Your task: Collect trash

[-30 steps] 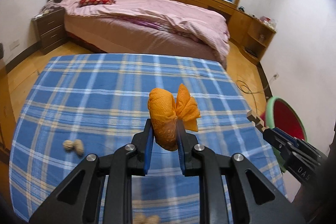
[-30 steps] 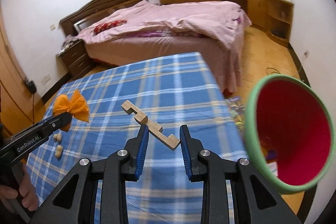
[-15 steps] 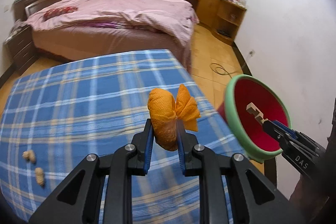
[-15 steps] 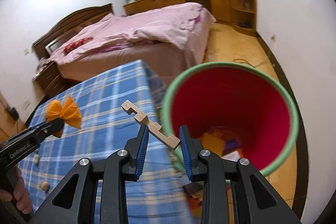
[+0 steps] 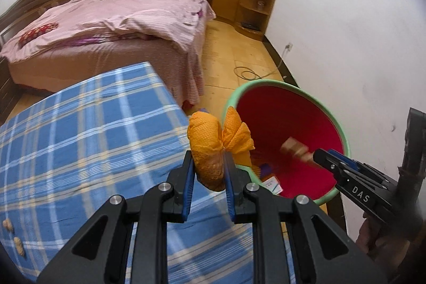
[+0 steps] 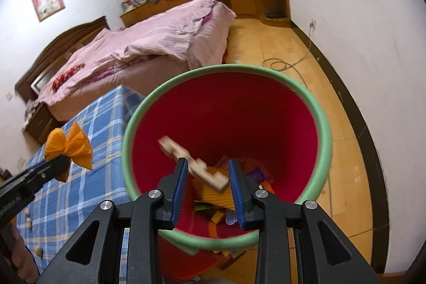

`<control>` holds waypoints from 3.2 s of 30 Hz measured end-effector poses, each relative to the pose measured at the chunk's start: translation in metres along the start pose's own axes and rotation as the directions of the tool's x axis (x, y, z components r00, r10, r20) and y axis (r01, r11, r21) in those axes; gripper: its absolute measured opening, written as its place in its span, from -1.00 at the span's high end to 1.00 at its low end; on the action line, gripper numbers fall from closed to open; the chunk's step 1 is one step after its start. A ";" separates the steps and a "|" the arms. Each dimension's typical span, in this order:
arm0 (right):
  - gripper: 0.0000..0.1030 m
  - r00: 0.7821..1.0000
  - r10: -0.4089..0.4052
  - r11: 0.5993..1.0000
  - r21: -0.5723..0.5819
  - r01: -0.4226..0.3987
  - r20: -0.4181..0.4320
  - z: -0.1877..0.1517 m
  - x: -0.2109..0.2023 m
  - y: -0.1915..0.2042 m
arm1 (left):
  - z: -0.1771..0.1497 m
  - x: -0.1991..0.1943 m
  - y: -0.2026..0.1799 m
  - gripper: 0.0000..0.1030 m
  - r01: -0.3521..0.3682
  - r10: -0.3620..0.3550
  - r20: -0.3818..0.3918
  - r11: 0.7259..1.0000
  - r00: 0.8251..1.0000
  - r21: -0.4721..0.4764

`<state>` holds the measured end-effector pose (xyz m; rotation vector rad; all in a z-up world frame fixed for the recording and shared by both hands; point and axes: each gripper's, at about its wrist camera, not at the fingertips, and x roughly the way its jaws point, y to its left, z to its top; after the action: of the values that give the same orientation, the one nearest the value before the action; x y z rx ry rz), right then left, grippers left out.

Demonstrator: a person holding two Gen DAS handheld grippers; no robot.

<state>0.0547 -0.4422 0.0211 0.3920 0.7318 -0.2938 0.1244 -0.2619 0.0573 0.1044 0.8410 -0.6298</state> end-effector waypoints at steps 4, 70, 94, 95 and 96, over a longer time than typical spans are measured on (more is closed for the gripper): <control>0.37 1.000 -0.002 1.000 0.025 0.001 0.013 0.000 -0.003 -0.015 | 0.003 0.012 -0.015 0.60 0.027 -0.027 -0.008 0.999 1.000 0.034; -0.47 0.975 0.172 0.973 -0.182 -0.145 0.141 -0.090 -0.101 0.114 | -0.092 -0.123 0.083 0.29 -0.267 0.288 0.103 0.947 0.952 -0.178; -0.47 0.976 0.170 0.973 -0.180 -0.145 0.134 -0.094 -0.100 0.115 | -0.097 -0.122 0.081 0.29 -0.302 0.322 0.115 0.939 0.940 -0.165; -0.47 0.976 0.171 0.973 -0.181 -0.145 0.134 -0.094 -0.100 0.115 | -0.096 -0.122 0.081 0.29 -0.301 0.322 0.115 0.939 0.940 -0.165; -0.47 0.976 0.171 0.973 -0.180 -0.146 0.134 -0.094 -0.100 0.115 | -0.096 -0.123 0.082 0.29 -0.301 0.322 0.115 0.939 0.940 -0.166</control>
<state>-0.0266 -0.2863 0.0552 0.2618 0.5700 -0.1070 0.0452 -0.1052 0.0684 0.0581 0.7115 -0.2714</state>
